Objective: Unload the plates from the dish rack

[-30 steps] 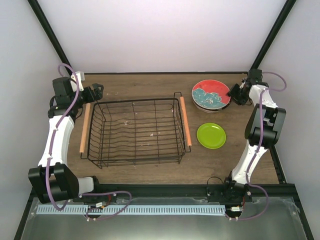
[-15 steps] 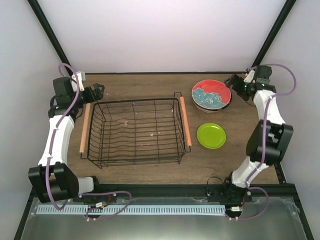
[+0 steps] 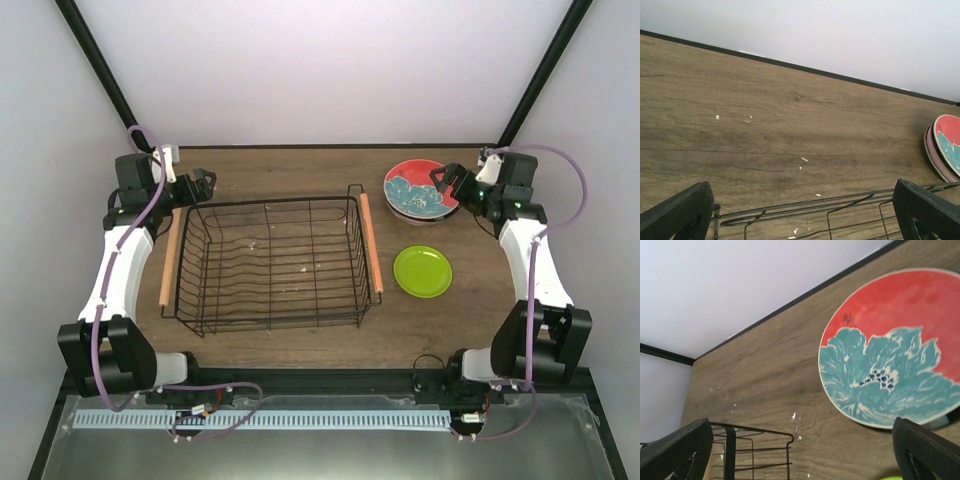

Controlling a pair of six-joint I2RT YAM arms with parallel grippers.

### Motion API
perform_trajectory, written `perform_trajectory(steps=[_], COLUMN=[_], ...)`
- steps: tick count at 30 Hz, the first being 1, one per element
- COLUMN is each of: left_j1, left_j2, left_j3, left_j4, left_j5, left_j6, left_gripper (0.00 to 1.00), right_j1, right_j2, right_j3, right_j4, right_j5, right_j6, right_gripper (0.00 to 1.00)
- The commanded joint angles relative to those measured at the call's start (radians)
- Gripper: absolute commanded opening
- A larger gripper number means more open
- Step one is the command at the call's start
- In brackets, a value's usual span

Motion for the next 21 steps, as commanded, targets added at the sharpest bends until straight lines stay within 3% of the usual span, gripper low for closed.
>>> perform_trajectory(steps=[1,9,21], left_j1=[-0.014,-0.025,-0.028], left_j2=[0.007,-0.017,-0.046], left_j3=[0.036,0.017,-0.008], left_j4=[0.001,-0.007,-0.009], left_j5=[0.011,0.004,-0.002], left_j6=[0.008,0.011,0.012], left_gripper=[1.0,1.0,1.0], right_j1=[0.003,0.005,0.005], right_j2=[-0.073,-0.108,-0.101], right_j3=[-0.063,-0.088,-0.12], right_j4=[0.083,0.111,0.063], right_j5=[-0.057,-0.117,-0.051], right_j6=[0.062,0.059,0.034], right_gripper=[1.0,1.0,1.0])
